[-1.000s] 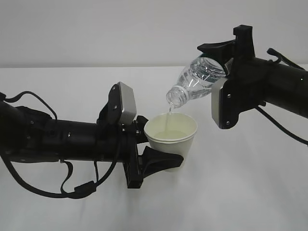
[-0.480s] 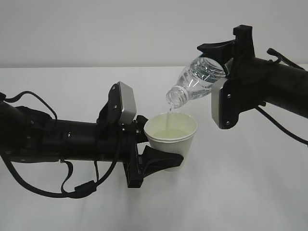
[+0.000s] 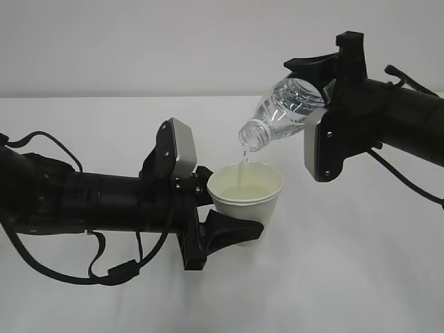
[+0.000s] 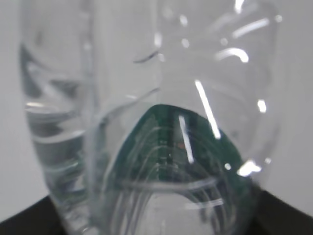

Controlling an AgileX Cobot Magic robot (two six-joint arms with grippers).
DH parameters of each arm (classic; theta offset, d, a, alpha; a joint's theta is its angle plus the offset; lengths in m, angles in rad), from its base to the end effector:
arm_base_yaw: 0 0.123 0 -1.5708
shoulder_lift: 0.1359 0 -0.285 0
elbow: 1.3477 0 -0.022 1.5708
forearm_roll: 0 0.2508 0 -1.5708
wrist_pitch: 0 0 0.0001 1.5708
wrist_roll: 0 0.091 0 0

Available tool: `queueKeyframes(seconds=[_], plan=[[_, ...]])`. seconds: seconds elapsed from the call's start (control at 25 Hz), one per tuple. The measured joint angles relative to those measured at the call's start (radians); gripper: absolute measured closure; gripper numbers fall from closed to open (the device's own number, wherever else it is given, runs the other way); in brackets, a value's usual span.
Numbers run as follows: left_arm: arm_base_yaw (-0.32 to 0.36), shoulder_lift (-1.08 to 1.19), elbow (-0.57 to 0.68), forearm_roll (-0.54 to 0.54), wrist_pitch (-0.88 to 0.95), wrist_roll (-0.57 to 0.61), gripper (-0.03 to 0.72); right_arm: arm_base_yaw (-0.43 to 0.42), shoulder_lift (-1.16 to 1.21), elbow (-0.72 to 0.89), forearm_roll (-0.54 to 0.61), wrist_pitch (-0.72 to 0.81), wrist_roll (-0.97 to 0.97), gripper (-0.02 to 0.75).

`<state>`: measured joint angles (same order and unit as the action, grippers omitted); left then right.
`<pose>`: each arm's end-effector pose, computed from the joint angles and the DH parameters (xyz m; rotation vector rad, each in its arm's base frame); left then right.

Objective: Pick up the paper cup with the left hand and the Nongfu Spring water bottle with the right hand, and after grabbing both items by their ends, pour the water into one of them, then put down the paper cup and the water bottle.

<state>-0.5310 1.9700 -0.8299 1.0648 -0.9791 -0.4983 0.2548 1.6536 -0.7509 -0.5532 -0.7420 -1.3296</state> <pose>0.2645 -0.2319 0.1351 1.2454 1.5385 -0.9619 0.3149 0.1154 0.2206 -1.6336 0.7079 -0.7932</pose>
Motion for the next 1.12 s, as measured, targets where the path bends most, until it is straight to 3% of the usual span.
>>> queueKeyframes(seconds=[1.12], plan=[[0.000, 0.000, 0.000, -0.009, 0.002, 0.000, 0.242, 0.000, 0.000, 0.000, -0.009, -0.002, 0.000, 0.292]])
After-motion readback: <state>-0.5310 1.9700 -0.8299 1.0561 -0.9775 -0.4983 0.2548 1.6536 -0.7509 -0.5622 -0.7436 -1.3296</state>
